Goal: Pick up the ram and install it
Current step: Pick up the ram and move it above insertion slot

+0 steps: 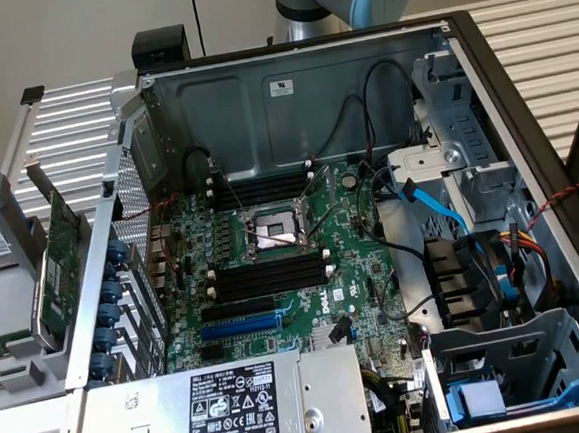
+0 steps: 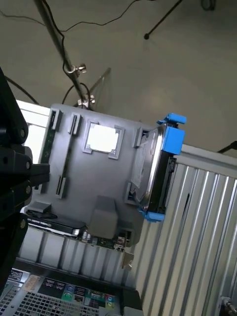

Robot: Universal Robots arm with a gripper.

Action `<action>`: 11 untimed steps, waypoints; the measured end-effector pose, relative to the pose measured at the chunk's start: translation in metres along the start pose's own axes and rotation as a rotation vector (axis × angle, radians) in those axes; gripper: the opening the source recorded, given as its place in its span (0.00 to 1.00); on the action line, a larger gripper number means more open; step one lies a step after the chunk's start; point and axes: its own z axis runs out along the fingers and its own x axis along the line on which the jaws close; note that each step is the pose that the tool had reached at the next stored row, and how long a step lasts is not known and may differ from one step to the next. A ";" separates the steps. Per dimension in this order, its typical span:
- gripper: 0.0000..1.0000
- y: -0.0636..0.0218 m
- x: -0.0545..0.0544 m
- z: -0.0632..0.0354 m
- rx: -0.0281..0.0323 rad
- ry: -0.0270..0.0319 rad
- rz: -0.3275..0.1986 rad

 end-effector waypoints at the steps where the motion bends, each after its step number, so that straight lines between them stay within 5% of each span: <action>1: 0.11 0.0000 0.000 0.0000 0.0002 0.0012 -0.023; 11: 0.11 0.0000 0.000 0.0000 0.0027 0.0064 -0.205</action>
